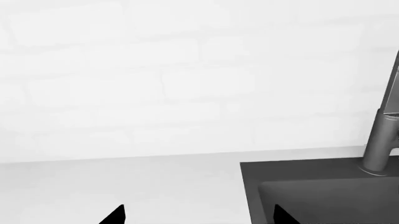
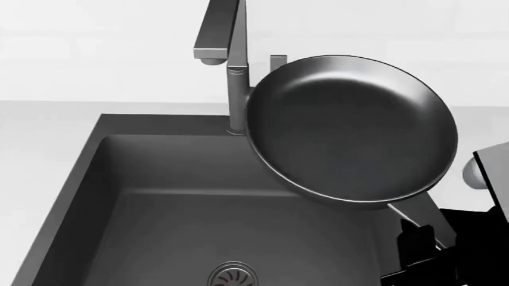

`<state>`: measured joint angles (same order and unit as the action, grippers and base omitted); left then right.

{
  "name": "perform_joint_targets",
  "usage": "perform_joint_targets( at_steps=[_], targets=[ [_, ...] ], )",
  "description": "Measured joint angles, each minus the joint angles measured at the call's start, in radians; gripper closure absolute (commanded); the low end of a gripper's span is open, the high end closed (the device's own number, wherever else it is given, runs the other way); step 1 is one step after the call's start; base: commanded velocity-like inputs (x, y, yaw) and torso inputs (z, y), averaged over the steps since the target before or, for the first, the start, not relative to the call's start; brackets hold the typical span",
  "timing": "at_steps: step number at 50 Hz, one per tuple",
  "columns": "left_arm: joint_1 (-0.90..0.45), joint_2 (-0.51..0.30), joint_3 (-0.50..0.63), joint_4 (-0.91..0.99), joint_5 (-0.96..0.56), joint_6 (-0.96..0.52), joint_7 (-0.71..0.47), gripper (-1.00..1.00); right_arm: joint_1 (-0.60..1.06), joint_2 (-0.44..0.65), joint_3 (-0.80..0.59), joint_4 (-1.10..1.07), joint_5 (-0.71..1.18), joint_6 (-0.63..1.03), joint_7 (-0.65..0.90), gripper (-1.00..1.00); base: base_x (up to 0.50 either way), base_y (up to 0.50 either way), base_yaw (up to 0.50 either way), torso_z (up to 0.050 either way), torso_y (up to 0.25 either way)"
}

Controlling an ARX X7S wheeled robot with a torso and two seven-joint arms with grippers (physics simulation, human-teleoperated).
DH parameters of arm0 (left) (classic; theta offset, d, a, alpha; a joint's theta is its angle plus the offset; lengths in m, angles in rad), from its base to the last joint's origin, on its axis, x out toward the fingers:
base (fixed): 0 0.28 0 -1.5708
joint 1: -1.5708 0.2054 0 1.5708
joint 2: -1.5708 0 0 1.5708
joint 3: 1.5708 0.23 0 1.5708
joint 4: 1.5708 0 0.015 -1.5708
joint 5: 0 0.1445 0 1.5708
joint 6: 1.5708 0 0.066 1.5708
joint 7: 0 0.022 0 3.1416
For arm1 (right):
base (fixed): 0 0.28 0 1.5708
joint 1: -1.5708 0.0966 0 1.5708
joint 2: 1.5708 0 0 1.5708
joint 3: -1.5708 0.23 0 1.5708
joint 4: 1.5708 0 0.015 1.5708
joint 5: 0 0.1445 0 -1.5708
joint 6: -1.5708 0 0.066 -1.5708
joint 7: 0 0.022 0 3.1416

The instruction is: Pick the pan and sponge and place them into the sink. Then turn on the water.

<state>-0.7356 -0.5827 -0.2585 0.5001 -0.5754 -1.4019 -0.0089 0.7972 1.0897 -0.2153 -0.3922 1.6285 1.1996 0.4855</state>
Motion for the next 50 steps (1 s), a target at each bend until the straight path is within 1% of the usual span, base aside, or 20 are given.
perform_joint_targets(
  at_steps=[9, 22, 37, 50],
  targets=[
    [0.006, 0.003, 0.003, 0.001, -0.004, 0.005, -0.006, -1.0, 0.07, -0.065, -0.097, 0.02, -0.103, 0.05, -0.08, 1.0, 0.0, 0.0, 0.0, 0.0, 0.001],
    [0.026, -0.006, -0.003, -0.007, -0.007, 0.024, -0.001, -1.0, 0.157, -0.186, -0.283, 0.042, -0.278, 0.066, -0.254, 1.0, 0.0, 0.0, 0.0, 0.001, 0.002],
    [0.039, -0.022, -0.02, -0.012, -0.016, 0.03, 0.007, -1.0, 0.191, -0.333, -0.493, 0.155, -0.512, -0.041, -0.446, 1.0, 0.0, 0.0, 0.0, 0.001, 0.002],
    [0.063, -0.018, -0.02, -0.015, -0.016, 0.046, 0.003, -1.0, 0.171, -0.424, -0.594, 0.271, -0.664, -0.165, -0.534, 1.0, 0.0, 0.0, 0.0, 0.001, 0.002]
  ],
)
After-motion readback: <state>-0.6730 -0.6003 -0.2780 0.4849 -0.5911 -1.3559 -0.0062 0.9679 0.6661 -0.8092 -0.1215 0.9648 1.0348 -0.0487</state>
